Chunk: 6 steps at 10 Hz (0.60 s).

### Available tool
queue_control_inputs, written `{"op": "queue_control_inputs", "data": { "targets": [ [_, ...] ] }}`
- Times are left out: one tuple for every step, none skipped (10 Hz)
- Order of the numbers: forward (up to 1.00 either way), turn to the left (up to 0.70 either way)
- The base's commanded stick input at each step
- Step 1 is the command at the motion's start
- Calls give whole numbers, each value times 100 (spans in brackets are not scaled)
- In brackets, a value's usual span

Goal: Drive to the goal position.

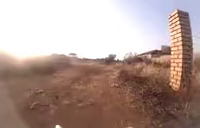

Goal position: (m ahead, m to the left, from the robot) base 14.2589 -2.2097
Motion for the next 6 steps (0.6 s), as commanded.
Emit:
{"op": "queue_control_inputs", "data": {
  "targets": [
    [70, 0],
    [70, 0],
    [70, 0],
    [70, 0],
    [70, 0],
    [70, 0]
  ]
}}
